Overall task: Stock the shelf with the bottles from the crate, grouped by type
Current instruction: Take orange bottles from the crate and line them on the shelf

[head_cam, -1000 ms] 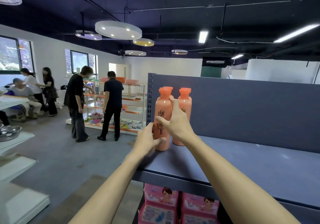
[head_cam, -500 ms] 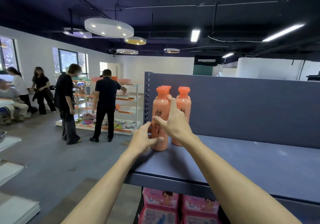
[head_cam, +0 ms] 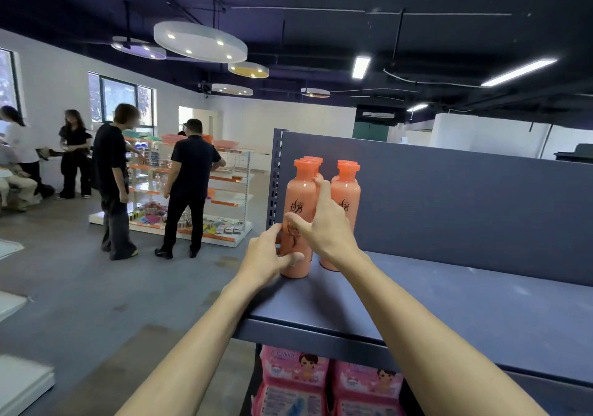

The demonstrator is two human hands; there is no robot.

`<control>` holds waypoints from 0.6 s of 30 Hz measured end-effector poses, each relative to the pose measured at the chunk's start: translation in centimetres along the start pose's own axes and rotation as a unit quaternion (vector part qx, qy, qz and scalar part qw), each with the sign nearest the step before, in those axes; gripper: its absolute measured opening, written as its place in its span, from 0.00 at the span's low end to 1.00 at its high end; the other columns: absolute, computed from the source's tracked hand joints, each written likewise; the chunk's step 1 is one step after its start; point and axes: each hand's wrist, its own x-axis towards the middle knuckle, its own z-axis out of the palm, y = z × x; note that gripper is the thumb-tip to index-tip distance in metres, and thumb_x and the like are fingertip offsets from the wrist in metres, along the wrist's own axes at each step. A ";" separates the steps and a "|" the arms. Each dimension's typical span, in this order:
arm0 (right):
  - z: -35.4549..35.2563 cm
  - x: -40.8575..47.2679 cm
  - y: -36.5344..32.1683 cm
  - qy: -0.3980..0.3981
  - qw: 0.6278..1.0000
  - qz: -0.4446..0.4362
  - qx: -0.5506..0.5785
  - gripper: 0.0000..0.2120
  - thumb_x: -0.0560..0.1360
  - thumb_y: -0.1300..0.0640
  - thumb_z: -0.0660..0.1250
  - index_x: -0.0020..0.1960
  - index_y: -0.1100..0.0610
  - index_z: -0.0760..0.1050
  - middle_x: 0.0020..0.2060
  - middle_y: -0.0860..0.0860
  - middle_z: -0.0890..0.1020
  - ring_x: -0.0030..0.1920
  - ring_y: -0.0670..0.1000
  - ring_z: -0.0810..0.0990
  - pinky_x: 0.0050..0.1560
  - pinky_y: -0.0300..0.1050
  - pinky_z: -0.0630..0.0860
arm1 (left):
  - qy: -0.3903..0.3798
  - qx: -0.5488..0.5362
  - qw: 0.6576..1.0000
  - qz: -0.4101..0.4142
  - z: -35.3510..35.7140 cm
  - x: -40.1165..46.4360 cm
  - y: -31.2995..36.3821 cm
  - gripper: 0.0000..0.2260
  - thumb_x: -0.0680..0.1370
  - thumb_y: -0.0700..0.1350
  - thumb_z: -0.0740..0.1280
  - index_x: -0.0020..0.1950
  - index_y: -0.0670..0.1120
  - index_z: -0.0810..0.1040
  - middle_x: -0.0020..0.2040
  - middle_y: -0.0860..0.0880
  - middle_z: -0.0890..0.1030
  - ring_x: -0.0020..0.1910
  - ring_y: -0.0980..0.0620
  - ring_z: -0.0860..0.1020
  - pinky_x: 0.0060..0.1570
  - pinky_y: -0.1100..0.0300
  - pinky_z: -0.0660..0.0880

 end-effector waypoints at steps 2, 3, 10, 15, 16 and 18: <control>0.1 0.0 0.1 -0.002 1.000 0.005 0.008 0.37 0.73 0.46 0.72 0.74 0.46 0.54 0.49 0.55 0.80 0.51 0.59 0.79 0.54 0.57 0.77 | -0.005 0.006 1.000 -0.001 0.0 0.0 -0.1 0.26 0.70 0.49 0.77 0.66 0.47 0.74 0.59 0.49 0.81 0.57 0.50 0.79 0.54 0.61 0.73; 0.1 0.0 0.2 -0.002 1.000 0.007 0.010 0.37 0.73 0.46 0.72 0.74 0.46 0.53 0.49 0.55 0.80 0.51 0.59 0.79 0.55 0.57 0.77 | -0.008 0.006 1.000 -0.002 0.0 0.0 -0.1 0.26 0.71 0.49 0.77 0.66 0.47 0.74 0.59 0.49 0.81 0.58 0.50 0.79 0.53 0.63 0.72; -0.7 -0.8 -1.2 -0.028 0.999 0.039 -0.015 0.40 0.74 0.47 0.71 0.76 0.47 0.50 0.50 0.57 0.81 0.51 0.62 0.80 0.54 0.57 0.78 | -0.034 0.015 0.998 -0.048 -0.2 -1.5 1.6 0.27 0.74 0.46 0.74 0.71 0.44 0.69 0.66 0.46 0.77 0.66 0.47 0.74 0.64 0.56 0.70; -3.0 -2.0 -0.5 -0.057 0.997 0.037 -0.023 0.44 0.72 0.45 0.72 0.78 0.44 0.49 0.49 0.51 0.80 0.50 0.56 0.79 0.47 0.48 0.74 | 0.023 0.079 0.995 -0.052 -1.0 -3.5 2.4 0.33 0.73 0.49 0.74 0.73 0.44 0.66 0.66 0.43 0.76 0.66 0.43 0.72 0.62 0.50 0.72; -3.6 -2.2 -0.3 -0.059 0.997 0.030 -0.038 0.43 0.72 0.44 0.73 0.77 0.45 0.50 0.48 0.51 0.79 0.50 0.57 0.79 0.46 0.47 0.73 | 0.032 0.098 0.994 -0.038 -1.1 -3.9 2.7 0.31 0.72 0.49 0.74 0.72 0.45 0.67 0.64 0.43 0.77 0.64 0.43 0.73 0.60 0.50 0.72; -4.9 -2.4 -0.2 -0.064 0.996 0.018 -0.062 0.39 0.73 0.44 0.72 0.76 0.46 0.54 0.48 0.52 0.79 0.52 0.59 0.80 0.47 0.49 0.74 | 0.048 0.133 0.990 -0.010 -1.3 -4.5 3.7 0.26 0.72 0.49 0.73 0.67 0.46 0.70 0.60 0.44 0.79 0.60 0.43 0.75 0.57 0.50 0.74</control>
